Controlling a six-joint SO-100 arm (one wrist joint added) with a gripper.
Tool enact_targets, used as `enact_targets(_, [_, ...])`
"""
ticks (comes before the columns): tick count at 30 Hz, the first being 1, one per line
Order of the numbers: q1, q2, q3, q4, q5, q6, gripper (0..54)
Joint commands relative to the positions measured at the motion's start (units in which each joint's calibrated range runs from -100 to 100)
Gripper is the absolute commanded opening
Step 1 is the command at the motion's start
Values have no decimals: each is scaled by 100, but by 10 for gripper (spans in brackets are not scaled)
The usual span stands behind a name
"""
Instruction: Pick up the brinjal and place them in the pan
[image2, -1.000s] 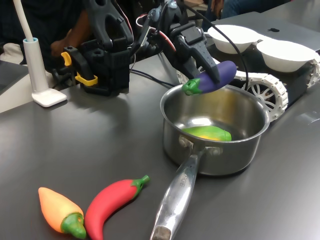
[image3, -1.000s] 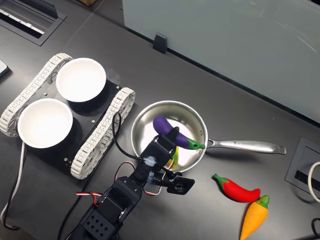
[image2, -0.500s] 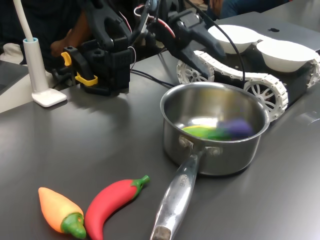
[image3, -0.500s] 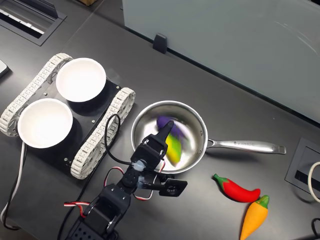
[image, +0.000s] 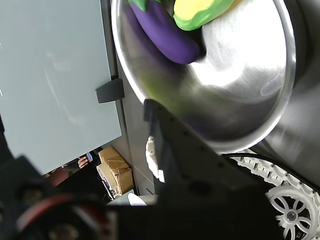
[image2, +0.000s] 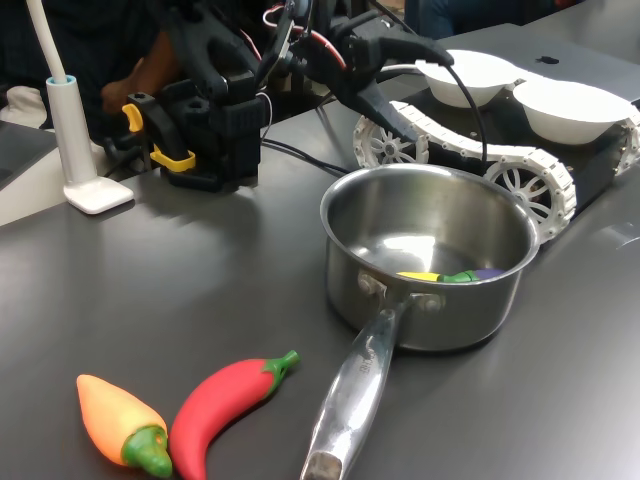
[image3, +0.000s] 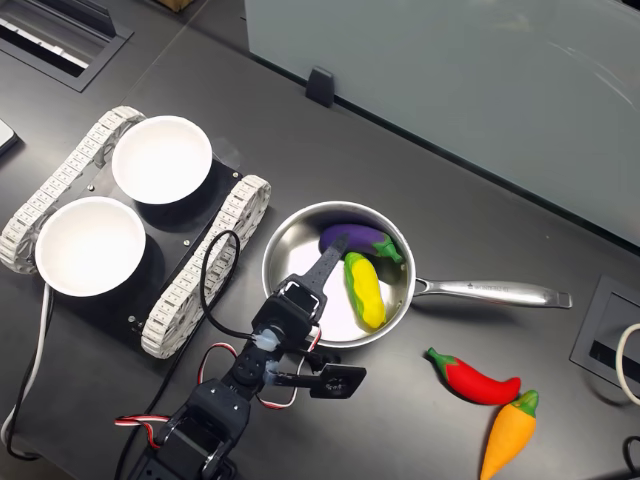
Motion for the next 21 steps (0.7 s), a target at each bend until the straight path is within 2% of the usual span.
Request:
enact_targets(1, [-114, -346, -60, 12, -34, 32, 452])
enact_targets(10, [-114, -793, 322, -201, 44, 32, 435])
enact_targets(14, [-136, -1139, 649, -397, 195, 32, 318])
enact_targets(21, [-171, -1375, 840, -491, 244, 32, 238])
